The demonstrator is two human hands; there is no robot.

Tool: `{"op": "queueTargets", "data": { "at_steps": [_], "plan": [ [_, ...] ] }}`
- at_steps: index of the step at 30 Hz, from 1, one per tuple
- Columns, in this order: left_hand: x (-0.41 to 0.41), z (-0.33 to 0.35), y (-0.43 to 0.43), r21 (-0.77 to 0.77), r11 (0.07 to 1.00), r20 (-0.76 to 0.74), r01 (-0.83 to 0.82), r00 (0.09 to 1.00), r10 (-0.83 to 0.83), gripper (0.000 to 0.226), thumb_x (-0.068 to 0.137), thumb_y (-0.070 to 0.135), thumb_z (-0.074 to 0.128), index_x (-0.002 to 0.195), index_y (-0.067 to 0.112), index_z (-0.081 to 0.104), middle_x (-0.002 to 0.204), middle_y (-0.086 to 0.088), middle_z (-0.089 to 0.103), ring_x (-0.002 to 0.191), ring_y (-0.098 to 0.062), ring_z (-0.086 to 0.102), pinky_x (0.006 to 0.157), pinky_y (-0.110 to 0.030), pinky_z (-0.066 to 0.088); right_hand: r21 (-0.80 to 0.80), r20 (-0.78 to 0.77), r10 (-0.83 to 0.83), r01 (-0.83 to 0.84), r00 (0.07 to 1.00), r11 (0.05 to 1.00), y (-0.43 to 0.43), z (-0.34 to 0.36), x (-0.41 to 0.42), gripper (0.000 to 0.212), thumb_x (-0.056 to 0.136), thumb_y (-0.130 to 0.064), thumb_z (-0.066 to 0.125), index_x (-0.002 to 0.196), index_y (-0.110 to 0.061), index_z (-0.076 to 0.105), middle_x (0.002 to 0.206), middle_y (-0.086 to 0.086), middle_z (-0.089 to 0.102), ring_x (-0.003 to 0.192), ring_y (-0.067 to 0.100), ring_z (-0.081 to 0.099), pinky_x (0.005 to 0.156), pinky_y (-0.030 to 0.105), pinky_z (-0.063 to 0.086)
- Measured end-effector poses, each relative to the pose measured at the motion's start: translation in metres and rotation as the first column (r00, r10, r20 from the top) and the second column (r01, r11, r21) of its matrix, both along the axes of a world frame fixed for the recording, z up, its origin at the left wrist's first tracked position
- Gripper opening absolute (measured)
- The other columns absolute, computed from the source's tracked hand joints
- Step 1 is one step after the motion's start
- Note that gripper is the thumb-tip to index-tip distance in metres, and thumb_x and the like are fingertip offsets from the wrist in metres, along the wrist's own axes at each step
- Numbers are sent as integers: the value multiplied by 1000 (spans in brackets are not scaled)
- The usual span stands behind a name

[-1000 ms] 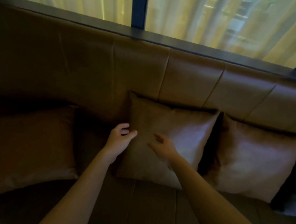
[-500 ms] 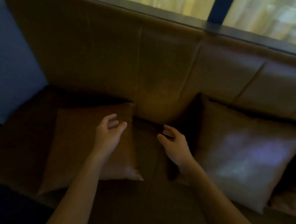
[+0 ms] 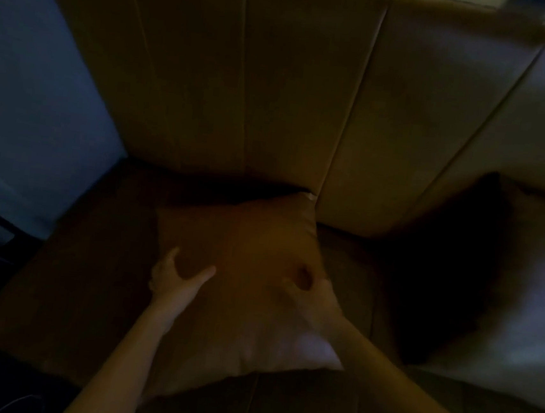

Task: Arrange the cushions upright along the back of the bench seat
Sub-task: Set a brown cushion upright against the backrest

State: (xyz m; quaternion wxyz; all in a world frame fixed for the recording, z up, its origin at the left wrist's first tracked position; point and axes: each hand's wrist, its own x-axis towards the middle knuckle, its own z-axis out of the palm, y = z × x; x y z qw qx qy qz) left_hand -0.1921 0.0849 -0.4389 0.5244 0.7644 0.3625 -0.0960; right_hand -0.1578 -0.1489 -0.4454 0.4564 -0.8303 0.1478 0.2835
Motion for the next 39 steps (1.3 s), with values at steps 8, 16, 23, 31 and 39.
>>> {"op": "queueTargets", "data": {
  "at_steps": [8, 16, 23, 31, 39],
  "plan": [
    [11, -40, 15, -128, 963, -96, -238, 969, 227, 118, 65, 44, 82, 155, 25, 9, 159, -10, 20, 144, -37, 24, 112, -58, 27, -68, -144, -138, 130, 980, 989, -8, -31, 32, 138, 44, -59, 86, 152, -33, 4, 160, 8, 15, 145, 36, 21, 113, 59, 28],
    [6, -51, 10, -183, 927, -72, -328, 945, 320, 108, 66, 35, 84, 153, 17, 22, 154, -14, 32, 140, -39, 32, 109, -61, 30, 69, -208, -214, 233, 954, 970, -24, -36, 27, 139, 37, -49, 93, 151, -29, 15, 155, 7, 29, 140, 34, 35, 109, 55, 38],
    [14, -27, -23, -153, 962, 82, -226, 967, 241, 106, 65, 30, 85, 152, 18, 25, 153, -12, 36, 139, -37, 34, 108, -57, 33, 143, -91, -301, 312, 949, 939, -63, -24, 0, 119, 57, -29, 91, 150, -22, 17, 151, 8, 35, 137, 31, 37, 107, 45, 39],
    [48, -2, -99, -111, 994, 305, -19, 951, 52, 106, 64, 26, 86, 152, 22, 26, 153, -8, 36, 138, -36, 36, 105, -54, 35, 200, 102, -497, 472, 862, 859, -131, 6, -4, 126, 42, -26, 95, 145, -32, 22, 139, 3, 45, 130, 29, 44, 103, 57, 43],
    [103, -2, -147, 18, 990, 187, 143, 972, -144, 121, 54, 50, 87, 151, 36, 16, 156, -10, 20, 140, -43, 26, 104, -62, 33, 217, 165, -555, 519, 815, 827, -186, 4, 8, 114, 57, -15, 91, 144, -30, 20, 143, 6, 41, 134, 31, 38, 106, 55, 41]
  ]
}}
